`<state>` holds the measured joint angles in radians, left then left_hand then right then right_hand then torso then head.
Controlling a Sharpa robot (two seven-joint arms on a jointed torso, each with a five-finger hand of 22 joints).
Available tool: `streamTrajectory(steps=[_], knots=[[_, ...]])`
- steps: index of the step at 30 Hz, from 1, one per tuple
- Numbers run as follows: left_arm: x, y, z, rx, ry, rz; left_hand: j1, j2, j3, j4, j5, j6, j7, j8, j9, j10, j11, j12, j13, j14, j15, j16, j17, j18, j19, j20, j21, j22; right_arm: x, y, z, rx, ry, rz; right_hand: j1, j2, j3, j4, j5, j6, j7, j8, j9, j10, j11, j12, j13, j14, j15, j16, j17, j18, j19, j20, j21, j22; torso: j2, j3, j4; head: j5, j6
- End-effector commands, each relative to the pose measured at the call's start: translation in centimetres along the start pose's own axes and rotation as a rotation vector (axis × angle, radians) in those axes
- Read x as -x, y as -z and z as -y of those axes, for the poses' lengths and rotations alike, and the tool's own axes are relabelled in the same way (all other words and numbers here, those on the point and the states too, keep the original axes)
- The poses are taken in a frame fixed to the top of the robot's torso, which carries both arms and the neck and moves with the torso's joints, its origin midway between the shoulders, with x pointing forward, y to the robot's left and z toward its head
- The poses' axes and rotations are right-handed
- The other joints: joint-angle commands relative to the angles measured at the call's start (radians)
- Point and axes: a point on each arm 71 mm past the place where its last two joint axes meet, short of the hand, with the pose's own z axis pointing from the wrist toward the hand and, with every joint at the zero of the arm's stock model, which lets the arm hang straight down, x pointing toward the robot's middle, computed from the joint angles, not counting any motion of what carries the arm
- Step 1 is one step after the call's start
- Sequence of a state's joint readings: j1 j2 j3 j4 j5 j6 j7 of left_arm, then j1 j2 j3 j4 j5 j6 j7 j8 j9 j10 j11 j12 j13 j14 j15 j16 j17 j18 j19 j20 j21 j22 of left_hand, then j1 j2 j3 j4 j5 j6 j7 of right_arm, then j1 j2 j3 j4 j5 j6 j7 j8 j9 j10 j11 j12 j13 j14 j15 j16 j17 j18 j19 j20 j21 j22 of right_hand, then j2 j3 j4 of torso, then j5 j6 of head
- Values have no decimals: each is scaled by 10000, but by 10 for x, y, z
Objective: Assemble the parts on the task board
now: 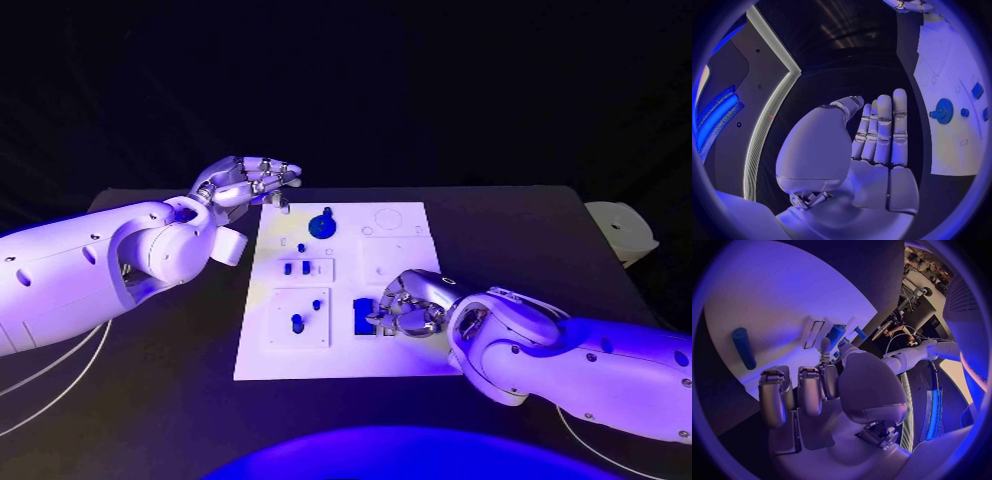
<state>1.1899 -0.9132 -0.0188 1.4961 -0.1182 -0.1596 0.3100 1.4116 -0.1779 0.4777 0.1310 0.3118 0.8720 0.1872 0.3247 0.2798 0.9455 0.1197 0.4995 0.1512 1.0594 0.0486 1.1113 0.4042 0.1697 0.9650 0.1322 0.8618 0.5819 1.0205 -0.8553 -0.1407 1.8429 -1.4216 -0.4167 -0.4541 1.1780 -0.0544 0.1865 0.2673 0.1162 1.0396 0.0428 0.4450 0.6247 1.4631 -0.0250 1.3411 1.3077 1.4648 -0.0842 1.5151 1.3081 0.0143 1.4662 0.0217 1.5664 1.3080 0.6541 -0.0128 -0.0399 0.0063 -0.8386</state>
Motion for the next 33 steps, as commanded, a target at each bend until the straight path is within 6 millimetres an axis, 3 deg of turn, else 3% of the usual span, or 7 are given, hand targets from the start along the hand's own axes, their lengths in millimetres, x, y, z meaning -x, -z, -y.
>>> streamTrajectory(steps=[1, 15, 25, 30, 33], knots=[[-2, 0, 1, -60, 96, -145, -108, 30, 30, 2, 19, -37, -2, 44, 11, -71, 8, 36, 16, -76, -20, -40, -10, 143, -41, 50, -67, -9, -1, 2, 0, 34, 202, -124, -33, -133, -9, 56, -20, -20, -19, -8, -12, 195, -64, 6, 1016, 805, -77, 66, 1219, -143, 1046, -34, 44, 2628, 4, 4, -1, 14, 4], [-1, 0, 1, -63, 90, -128, -108, 30, 30, 2, 19, -37, -2, 44, 11, -71, 8, 36, 16, -76, -20, -40, -10, 143, -41, 50, -67, -9, 3, 5, 3, 95, 36, 103, 16, -318, -24, 77, -2, -59, 2, -38, -28, 159, -46, -82, 969, 794, -67, 44, 1162, -143, 1046, -30, 44, 2628, -1, 2, -1, 13, 26], [0, 1, 1, -82, 80, -98, -108, 30, 30, 2, 19, -37, -2, 44, 11, -71, 8, 36, 16, -76, -20, -40, -10, 143, -41, 50, -67, -9, 18, 12, 12, 130, 82, 492, 289, -544, 45, -14, -53, -123, 34, -90, -54, 119, -19, -157, 939, 784, -42, 25, 1122, -143, 1046, -9, 44, 2628, -17, -10, -34, -3, 55], [0, 0, 1, -113, 78, -88, -108, 30, 30, 2, 19, -37, -2, 44, 11, -71, 8, 36, 16, -76, -20, -40, -10, 143, -41, 50, -67, -9, 23, 15, 18, -12, 39, 686, 409, -554, 115, -30, -98, -214, 68, -161, -87, 91, 3, -218, 907, 777, -30, 11, 1091, -143, 1046, -1, 44, 2628, -12, 15, -14, -21, 123], [0, 1, 1, -126, 74, -76, -120, 31, 42, -4, 18, -43, -5, 52, 19, -88, 6, 63, 21, -83, -20, -37, -13, 145, -37, 52, -85, -21, 32, 17, 26, -220, -135, 997, 527, -605, 178, -37, -101, -337, 135, -271, -139, -17, 62, -443, 771, 735, 15, -67, 894, -143, 1046, 30, 44, 2628, -21, 5, -7, -45, 141]])
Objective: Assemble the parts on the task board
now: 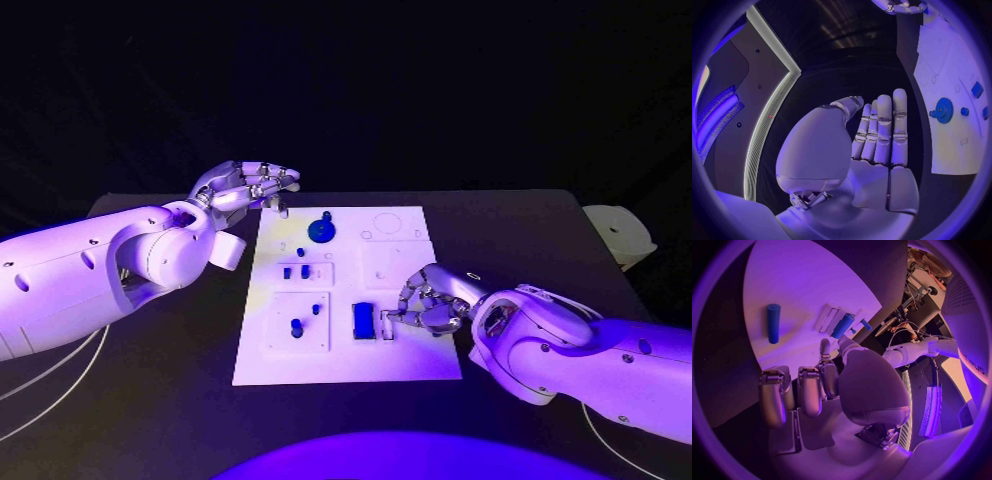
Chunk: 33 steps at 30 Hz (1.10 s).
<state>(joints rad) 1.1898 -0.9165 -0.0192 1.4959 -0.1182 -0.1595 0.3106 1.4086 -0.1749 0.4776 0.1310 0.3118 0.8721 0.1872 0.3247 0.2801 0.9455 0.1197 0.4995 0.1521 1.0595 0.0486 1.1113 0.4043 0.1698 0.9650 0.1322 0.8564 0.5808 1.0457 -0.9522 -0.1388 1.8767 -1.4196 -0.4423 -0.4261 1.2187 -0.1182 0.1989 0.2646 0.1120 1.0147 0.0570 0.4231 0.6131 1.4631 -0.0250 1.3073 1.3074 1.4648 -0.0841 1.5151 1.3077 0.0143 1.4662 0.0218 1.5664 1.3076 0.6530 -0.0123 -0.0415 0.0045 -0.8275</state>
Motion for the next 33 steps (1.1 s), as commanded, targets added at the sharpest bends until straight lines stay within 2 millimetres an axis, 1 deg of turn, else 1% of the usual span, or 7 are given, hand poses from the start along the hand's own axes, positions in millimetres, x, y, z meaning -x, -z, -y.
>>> streamTrajectory(steps=[1, 4, 10, 12, 18, 28, 33], knots=[[-1, 0, 1, -133, 84, -104, -90, 1, 42, -4, 18, -44, -6, 51, 16, -89, 6, 64, 12, -83, -20, -37, -14, 144, -37, 52, -32, -10, 11, 1, 7, -64, -226, 461, 159, 12, 71, -14, -51, -143, 20, -98, -43, -64, 81, -202, 713, 721, 31, -93, 839, -143, 1046, 41, 44, 2632, -9, 0, 10, -27, 30], [-1, 0, 1, -135, 78, -88, -90, 1, 42, -4, 18, -44, -6, 51, 16, -89, 6, 64, 12, -83, -20, -37, -14, 144, -37, 52, -32, -10, 26, 2, 18, -381, -177, 718, 301, -116, 126, -10, -65, -506, 217, -432, -189, -193, 244, -442, 576, 708, 161, -123, 793, -143, 1046, 138, 44, 2632, 8, -8, 23, -57, 65], [0, 1, 1, -129, 65, -50, -90, 1, 42, -4, 18, -44, -6, 51, 16, -89, 6, 64, 12, -83, -20, -37, -14, 144, -37, 52, -32, -10, 47, 11, 40, -975, 527, 919, 338, -154, 130, -15, -91, -477, 230, -453, -200, -198, 265, -448, 577, 717, 188, -109, 835, -143, 1046, 166, 44, 2632, 14, -17, 27, -134, 69], [0, 1, 1, -129, 57, -28, -90, 1, 42, -4, 18, -44, -6, 51, 16, -89, 6, 64, 12, -83, -20, -37, -14, 144, -37, 52, -32, -10, 50, 16, 46, -1181, 780, 903, 345, -167, 128, -13, -97, -442, 227, -446, -197, -200, 265, -454, 574, 722, 192, -101, 858, -143, 1046, 173, 44, 2632, 14, 11, -28, -95, 75], [0, 2, 1, -147, 51, -12, -90, 1, 42, -4, 18, -44, -6, 51, 16, -89, 6, 64, 12, -83, -20, -37, -14, 144, -37, 52, -32, -10, 49, 23, 52, -1533, 1060, 791, 328, -205, 110, 16, -107, -357, 216, -427, -192, -207, 261, -475, 563, 720, 193, -106, 847, -143, 1046, 187, 44, 2632, -6, 21, -79, -117, 69], [0, 1, 1, -151, 52, -15, -96, -4, 42, -8, 15, -40, -9, 58, 21, -89, 4, 78, 15, -86, -20, -37, -16, 144, -36, 53, -39, -15, 28, 29, 57, -1911, 1097, 260, 29, -340, -83, 240, -144, -288, 223, -476, -208, -225, 269, -536, 532, 711, 201, -128, 806, -143, 1046, 214, 44, 2632, -12, 38, -45, -158, 76], [1, 2, 1, -135, 49, -5, -96, -4, 42, -8, 15, -40, -9, 58, 21, -89, 4, 78, 15, -86, -20, -37, -16, 144, -36, 53, -39, -15, 18, 27, 53, -1813, 1056, 131, -11, -336, -105, 251, -145, -282, 222, -481, -209, -221, 269, -530, 537, 708, 202, -133, 793, -143, 1046, 216, 44, 2632, -7, -8, -87, -151, 64]])
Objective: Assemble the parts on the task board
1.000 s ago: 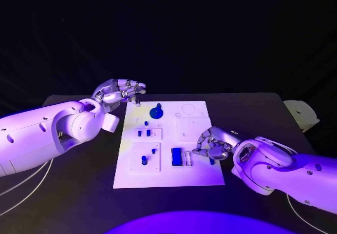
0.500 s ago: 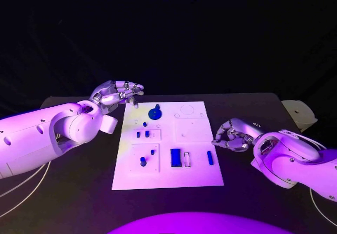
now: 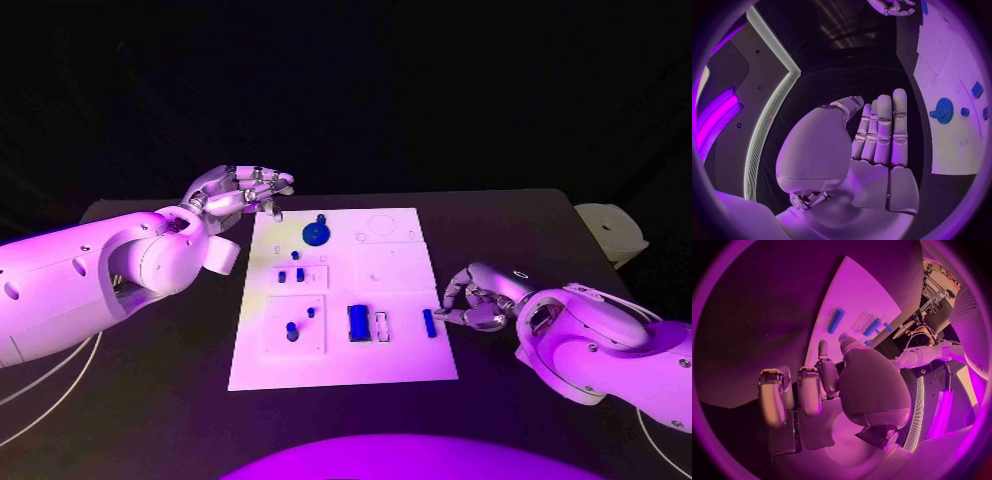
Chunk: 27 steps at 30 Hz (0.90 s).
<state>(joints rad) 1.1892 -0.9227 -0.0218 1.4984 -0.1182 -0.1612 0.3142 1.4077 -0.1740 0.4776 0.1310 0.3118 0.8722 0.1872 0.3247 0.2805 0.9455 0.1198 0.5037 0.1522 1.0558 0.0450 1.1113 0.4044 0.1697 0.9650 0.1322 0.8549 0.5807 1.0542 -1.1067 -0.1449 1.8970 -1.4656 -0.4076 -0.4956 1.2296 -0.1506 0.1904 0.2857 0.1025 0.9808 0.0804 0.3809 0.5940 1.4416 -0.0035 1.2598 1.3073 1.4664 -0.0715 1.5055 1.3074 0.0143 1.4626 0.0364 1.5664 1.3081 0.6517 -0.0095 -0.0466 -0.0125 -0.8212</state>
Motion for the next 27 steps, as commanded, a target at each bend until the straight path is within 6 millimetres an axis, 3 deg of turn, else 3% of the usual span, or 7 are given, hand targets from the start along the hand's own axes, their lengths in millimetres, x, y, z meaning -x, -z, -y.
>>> streamTrajectory(steps=[1, 5, 6, 9, 13, 20, 27], knots=[[-1, 0, 1, -135, 67, -50, -87, -13, 42, -8, 15, -40, -9, 58, 17, -89, 4, 36, 14, -50, 16, -37, -17, 145, -35, 53, -24, -14, -6, -1, -4, -16, 289, -121, -120, -12, -20, 40, -50, 57, -12, -59, -17, -7, 55, -56, 538, 692, 76, -37, 796, -143, 1082, 70, 44, 2627, 3, -45, -45, 10, 0], [-2, 0, 1, -148, 78, -84, -87, -13, 42, -8, 15, -40, -9, 58, 17, -89, 4, 36, 14, -50, 16, -37, -17, 145, -35, 53, -24, -14, -11, -3, -7, 55, 293, -165, -120, -12, -20, 40, -50, 57, -12, -59, -17, -7, 55, -56, 538, 692, 76, -37, 796, -143, 1082, 70, 44, 2627, -9, -40, -18, -10, -10], [-2, 0, 1, -149, 80, -89, -87, -13, 42, -8, 15, -40, -9, 58, 17, -89, 4, 36, 14, -50, 16, -37, -17, 145, -35, 53, -24, -14, -11, -3, -7, 73, 295, -168, -128, -12, -25, 41, -49, 58, -12, -60, -17, -3, 55, -49, 542, 694, 76, -34, 805, -143, 1082, 70, 44, 2627, -2, -19, -11, -4, -7], [-3, 0, 1, -144, 81, -92, -87, -13, 42, -8, 15, -40, -9, 58, 17, -89, 4, 36, 14, -50, 16, -37, -17, 145, -35, 53, -24, -14, -15, -5, -11, 159, 292, -197, -134, -13, -29, 42, -47, 60, -13, -60, -17, -1, 55, -43, 546, 695, 76, -32, 811, -143, 1082, 71, 44, 2627, 9, -8, -28, 13, -30], [-2, 0, 1, -141, 81, -92, -87, -13, 42, -8, 15, -40, -9, 58, 17, -89, 4, 36, 14, -50, 16, -37, -17, 145, -35, 53, -24, -14, -18, -7, -14, 214, 335, -243, -140, -15, -34, 41, -45, 61, -13, -61, -17, -4, 54, -52, 541, 694, 76, -35, 804, -143, 1082, 71, 44, 2627, 1, -48, -22, 17, -33], [-2, 0, 1, -134, 82, -96, -87, -13, 42, -8, 15, -40, -9, 58, 17, -89, 4, 36, 14, -50, 16, -37, -17, 145, -35, 53, -24, -14, -22, -12, -13, 201, 609, -318, -123, -8, -33, 21, -25, 66, -19, -65, -17, -2, 50, -47, 545, 696, 76, -31, 815, -143, 1082, 72, 44, 2627, 6, -24, -20, 55, -51], [-2, 0, 1, -122, 81, -92, -87, -13, 42, -8, 15, -40, -9, 58, 17, -89, 4, 36, 14, -50, 16, -37, -17, 145, -35, 53, -24, -14, -26, -14, -11, 206, 967, -441, -61, 2, -19, -12, 1, 68, -24, -75, -18, -2, 45, -49, 545, 694, 72, -37, 801, -143, 1082, 72, 44, 2627, 3, -35, -36, 81, -79]])
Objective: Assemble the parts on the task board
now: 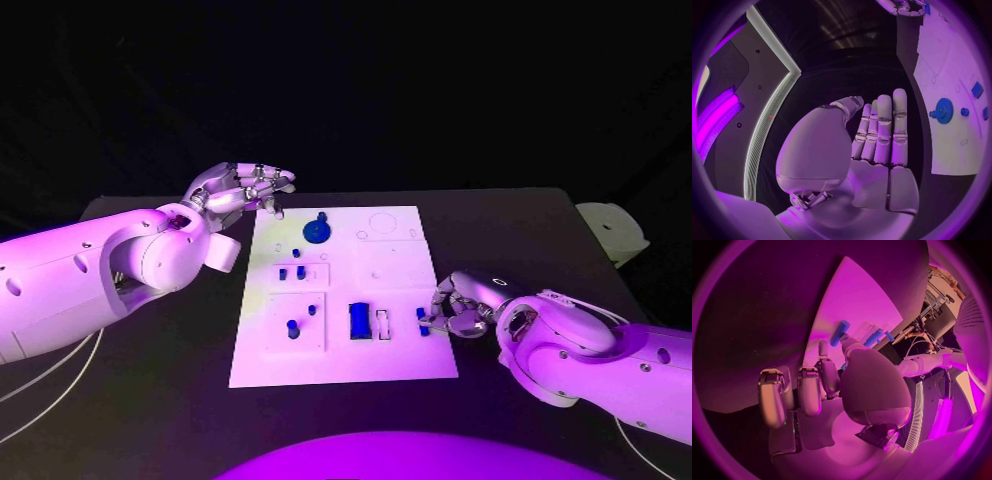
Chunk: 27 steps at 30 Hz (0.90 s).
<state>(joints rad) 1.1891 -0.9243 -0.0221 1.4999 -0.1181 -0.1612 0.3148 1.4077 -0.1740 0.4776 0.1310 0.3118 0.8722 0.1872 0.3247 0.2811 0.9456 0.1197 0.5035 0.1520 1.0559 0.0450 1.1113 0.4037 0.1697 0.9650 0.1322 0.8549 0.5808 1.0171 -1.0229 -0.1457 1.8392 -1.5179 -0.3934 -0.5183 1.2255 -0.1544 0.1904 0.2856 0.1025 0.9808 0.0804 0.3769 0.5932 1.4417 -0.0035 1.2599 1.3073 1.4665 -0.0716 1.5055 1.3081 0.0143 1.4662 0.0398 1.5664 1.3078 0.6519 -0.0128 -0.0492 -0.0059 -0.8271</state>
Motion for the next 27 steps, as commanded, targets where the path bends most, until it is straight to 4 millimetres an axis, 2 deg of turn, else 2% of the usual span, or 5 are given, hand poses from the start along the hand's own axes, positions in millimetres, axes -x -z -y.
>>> streamTrajectory(steps=[1, 7, 21, 27], knots=[[-2, 0, 1, -116, 82, -95, -87, -13, 42, -8, 15, -40, -9, 59, 10, -89, 4, 38, 16, -50, 16, -37, -9, 145, -36, 53, -23, -15, -3, 0, 0, 63, 604, -173, 10, 45, -11, -25, 7, 74, -27, -37, -10, -7, 43, -58, 541, 693, 71, -38, 792, -143, 1046, 37, 44, 2630, -2, 1, 0, 12, -28], [-2, 0, 1, -96, 86, -108, -87, -13, 42, -8, 15, -40, -9, 59, 10, -89, 4, 38, 16, -50, 16, -37, -9, 145, -36, 53, -23, -15, -9, -2, -2, 169, 917, -378, 351, -5, 58, -172, 20, 117, -45, -59, -8, -12, 25, -68, 544, 693, 54, -43, 792, -143, 1046, 28, 44, 2630, -7, -4, 2, -4, -29], [-2, 1, 1, -51, 87, -113, -102, -14, 49, -12, 15, -43, -9, 67, 18, -101, 3, 62, 19, -53, 14, -34, -12, 145, -29, 52, -37, -25, -16, -3, -8, 339, 1215, -558, 664, 11, 208, -273, 225, 207, -80, -79, -14, -5, -7, -53, 564, 694, 30, -45, 796, -143, 1046, 7, 44, 2630, 5, -11, -6, -56, -9], [-1, 2, 1, -28, 80, -89, -102, -14, 49, -12, 15, -43, -9, 67, 18, -101, 3, 62, 19, -53, 14, -34, -12, 145, -29, 52, -37, -25, -16, -2, -7, 453, 1894, -633, 909, -246, 265, -425, 144, 130, -34, -181, -49, -82, 26, -170, 507, 682, 46, -70, 756, -143, 1046, 8, 44, 2630, -8, -3, -16, -50, -51]])
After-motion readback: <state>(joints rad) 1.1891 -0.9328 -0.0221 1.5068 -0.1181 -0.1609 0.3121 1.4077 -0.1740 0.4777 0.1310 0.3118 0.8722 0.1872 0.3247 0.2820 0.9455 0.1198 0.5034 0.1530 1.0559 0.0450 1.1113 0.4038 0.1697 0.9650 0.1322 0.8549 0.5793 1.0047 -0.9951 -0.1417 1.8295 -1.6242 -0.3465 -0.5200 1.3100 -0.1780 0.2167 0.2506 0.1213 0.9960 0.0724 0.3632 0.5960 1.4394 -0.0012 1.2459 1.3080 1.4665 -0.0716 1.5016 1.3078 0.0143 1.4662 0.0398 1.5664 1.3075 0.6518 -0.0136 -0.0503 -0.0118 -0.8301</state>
